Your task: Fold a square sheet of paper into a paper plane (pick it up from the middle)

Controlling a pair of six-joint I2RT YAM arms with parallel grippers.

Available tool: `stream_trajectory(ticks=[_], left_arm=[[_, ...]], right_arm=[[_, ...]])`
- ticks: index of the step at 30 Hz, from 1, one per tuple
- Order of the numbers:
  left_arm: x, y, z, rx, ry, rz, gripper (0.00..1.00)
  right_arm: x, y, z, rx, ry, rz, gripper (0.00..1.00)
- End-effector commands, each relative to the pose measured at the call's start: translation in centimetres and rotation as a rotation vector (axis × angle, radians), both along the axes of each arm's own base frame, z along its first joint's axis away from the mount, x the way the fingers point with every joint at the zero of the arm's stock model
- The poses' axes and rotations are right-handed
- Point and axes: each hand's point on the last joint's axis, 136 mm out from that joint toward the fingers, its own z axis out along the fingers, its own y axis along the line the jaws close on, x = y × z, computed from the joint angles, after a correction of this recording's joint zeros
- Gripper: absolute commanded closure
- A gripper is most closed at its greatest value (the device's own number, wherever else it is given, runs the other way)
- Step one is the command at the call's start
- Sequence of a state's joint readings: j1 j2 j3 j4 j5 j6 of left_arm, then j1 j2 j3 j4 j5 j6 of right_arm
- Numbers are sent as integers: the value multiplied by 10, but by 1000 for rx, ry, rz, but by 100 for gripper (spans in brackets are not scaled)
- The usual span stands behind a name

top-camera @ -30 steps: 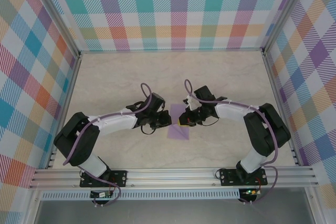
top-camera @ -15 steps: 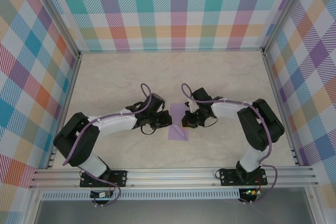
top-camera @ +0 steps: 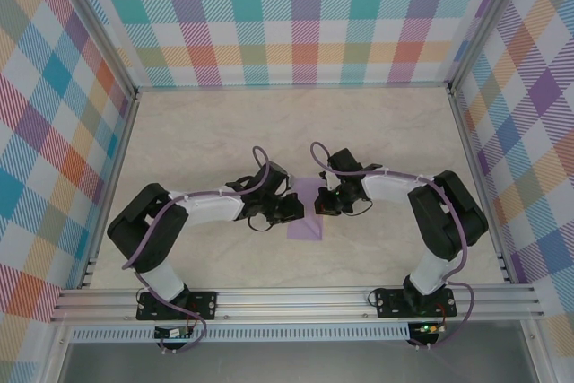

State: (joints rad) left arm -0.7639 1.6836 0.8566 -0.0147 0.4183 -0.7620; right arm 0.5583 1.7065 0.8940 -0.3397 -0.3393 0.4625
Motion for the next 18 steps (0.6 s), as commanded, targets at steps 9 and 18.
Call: stream_trajectory(ticks=[9, 18], left_arm=[[5, -20, 7, -45, -10, -37, 91], [6, -22, 3, -38, -5, -41, 91]], right_arm=[[11, -3, 10, -32, -53, -9, 95], [14, -5, 10, -47, -68, -17, 95]])
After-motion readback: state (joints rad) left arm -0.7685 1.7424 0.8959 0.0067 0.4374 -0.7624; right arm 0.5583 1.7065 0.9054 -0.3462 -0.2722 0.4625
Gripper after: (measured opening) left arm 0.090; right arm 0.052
